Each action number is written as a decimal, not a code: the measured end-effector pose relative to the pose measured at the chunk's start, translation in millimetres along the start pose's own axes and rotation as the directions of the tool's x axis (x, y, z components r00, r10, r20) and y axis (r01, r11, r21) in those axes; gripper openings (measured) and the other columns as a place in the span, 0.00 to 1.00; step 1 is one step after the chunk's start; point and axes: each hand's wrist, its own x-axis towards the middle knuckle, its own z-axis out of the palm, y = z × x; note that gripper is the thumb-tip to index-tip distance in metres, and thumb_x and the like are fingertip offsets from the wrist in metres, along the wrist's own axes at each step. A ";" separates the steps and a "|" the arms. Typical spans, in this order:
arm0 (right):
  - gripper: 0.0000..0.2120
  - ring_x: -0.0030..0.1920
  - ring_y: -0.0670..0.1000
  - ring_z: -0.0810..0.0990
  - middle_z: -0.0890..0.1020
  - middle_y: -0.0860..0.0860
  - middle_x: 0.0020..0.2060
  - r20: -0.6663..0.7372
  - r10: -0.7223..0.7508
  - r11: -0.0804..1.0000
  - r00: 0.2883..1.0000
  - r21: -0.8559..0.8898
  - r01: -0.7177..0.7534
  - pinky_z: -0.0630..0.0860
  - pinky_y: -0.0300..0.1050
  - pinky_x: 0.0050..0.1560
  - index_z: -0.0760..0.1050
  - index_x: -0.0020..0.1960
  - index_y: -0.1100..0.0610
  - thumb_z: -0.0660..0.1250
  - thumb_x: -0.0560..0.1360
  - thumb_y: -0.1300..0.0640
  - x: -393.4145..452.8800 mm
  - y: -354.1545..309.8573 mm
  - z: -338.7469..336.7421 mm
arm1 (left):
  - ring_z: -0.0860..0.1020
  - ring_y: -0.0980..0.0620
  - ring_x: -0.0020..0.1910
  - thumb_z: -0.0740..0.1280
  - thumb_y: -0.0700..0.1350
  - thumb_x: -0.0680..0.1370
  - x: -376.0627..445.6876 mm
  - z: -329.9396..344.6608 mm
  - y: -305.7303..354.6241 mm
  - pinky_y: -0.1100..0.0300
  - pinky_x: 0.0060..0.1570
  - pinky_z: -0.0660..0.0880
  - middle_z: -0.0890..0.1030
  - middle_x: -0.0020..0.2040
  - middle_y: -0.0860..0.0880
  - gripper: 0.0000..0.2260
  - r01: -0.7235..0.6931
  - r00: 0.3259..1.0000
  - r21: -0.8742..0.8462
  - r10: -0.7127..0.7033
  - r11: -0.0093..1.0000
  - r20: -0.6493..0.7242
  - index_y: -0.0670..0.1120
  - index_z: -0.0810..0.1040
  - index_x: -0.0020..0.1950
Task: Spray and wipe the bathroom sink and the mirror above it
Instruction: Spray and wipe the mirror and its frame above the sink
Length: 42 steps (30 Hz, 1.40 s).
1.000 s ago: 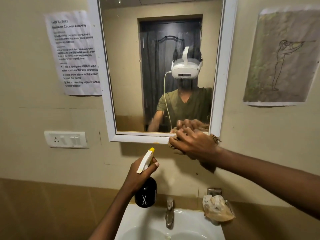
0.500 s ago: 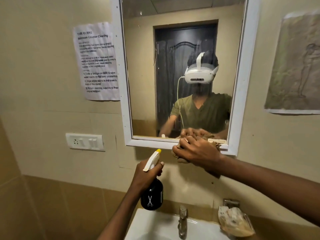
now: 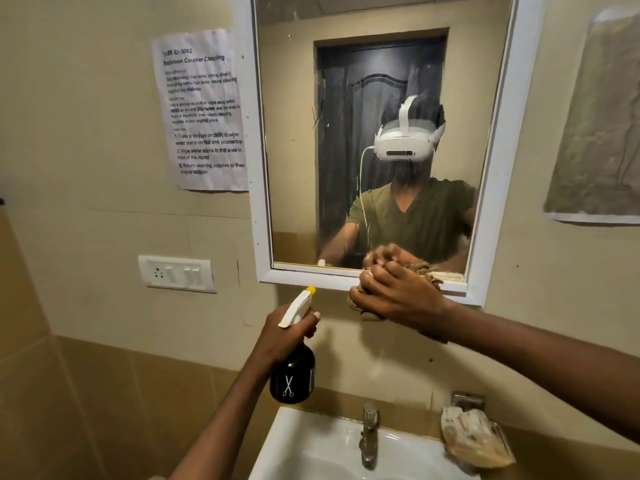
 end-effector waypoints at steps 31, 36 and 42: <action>0.17 0.46 0.57 0.73 0.76 0.58 0.48 0.119 0.011 0.992 0.993 0.123 -0.026 0.65 0.53 0.46 0.72 0.59 0.55 0.57 0.80 0.44 35.1 -7.7 10.5 | 0.79 0.57 0.32 0.67 0.51 0.74 -13.0 -37.0 0.0 0.60 0.38 0.73 0.83 0.37 0.46 0.12 0.067 0.995 0.002 -0.067 0.998 -0.073 0.42 0.78 0.42; 0.16 0.45 0.56 0.71 0.76 0.57 0.48 0.115 0.030 0.994 0.993 0.104 -0.042 0.65 0.52 0.45 0.72 0.59 0.55 0.64 0.75 0.48 63.1 -18.4 12.9 | 0.76 0.52 0.36 0.66 0.58 0.69 -14.9 -49.2 -4.9 0.57 0.38 0.71 0.81 0.40 0.42 0.16 0.000 0.997 -0.008 0.000 1.000 -0.073 0.46 0.77 0.43; 0.19 0.46 0.54 0.74 0.77 0.55 0.49 0.197 0.030 0.990 0.980 0.131 -0.056 0.70 0.50 0.46 0.72 0.59 0.53 0.56 0.71 0.50 132.5 -39.5 17.5 | 0.75 0.54 0.35 0.67 0.52 0.71 -19.2 -62.5 -12.8 0.60 0.38 0.70 0.80 0.38 0.40 0.14 0.015 0.994 -0.003 -0.015 1.000 -0.112 0.40 0.76 0.41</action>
